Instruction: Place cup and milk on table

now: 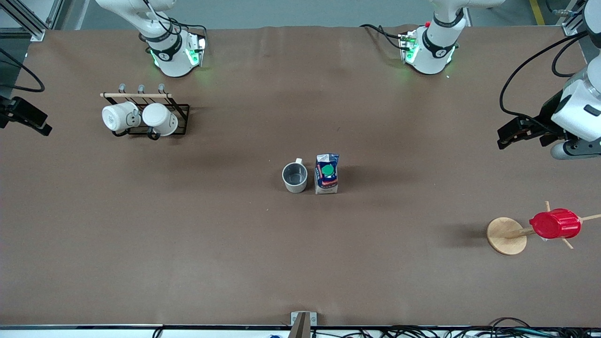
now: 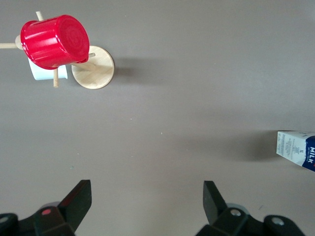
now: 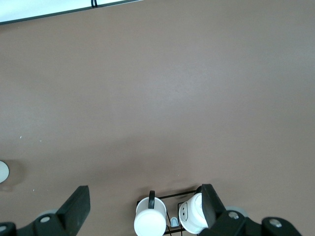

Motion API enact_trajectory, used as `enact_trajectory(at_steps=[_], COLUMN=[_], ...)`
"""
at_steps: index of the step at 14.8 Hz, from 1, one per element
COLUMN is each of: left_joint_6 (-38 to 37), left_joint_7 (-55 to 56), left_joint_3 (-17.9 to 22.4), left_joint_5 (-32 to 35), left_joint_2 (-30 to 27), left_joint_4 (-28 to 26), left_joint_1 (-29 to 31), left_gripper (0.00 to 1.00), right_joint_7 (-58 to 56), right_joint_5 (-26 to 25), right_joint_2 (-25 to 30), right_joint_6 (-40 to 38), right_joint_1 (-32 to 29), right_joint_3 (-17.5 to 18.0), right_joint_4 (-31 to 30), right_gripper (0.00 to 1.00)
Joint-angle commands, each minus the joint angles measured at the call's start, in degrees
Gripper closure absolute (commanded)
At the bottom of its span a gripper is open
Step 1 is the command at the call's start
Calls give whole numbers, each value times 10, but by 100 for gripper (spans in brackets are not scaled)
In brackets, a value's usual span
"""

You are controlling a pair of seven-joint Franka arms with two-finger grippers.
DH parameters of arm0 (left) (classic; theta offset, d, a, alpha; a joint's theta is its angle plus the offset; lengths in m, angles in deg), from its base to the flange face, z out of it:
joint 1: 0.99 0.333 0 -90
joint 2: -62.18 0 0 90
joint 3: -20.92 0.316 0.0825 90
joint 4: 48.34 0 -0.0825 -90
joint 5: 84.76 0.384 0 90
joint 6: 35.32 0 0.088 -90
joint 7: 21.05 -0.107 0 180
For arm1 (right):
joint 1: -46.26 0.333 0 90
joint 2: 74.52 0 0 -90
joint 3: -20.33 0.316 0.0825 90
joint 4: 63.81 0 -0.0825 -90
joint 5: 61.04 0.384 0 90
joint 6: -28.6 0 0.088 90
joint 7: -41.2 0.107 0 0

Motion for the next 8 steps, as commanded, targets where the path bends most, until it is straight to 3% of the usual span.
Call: enact_trajectory(at_steps=[1, 8], left_joint_6=[-12, -16], left_joint_7=[-3, 10], left_joint_3=[0, -1], left_joint_5=[-9, -12], left_joint_2=[-8, -11], left_joint_4=[4, 3], left_joint_1=[0, -4], left_gripper=[0, 0], right_joint_7=[-20, -20], right_joint_5=[12, 12], right_joint_2=[-1, -3], right_joint_6=[-3, -3], right_joint_1=[-13, -13], right_joint_3=[6, 6], right_joint_4=[4, 4], right_gripper=[0, 0])
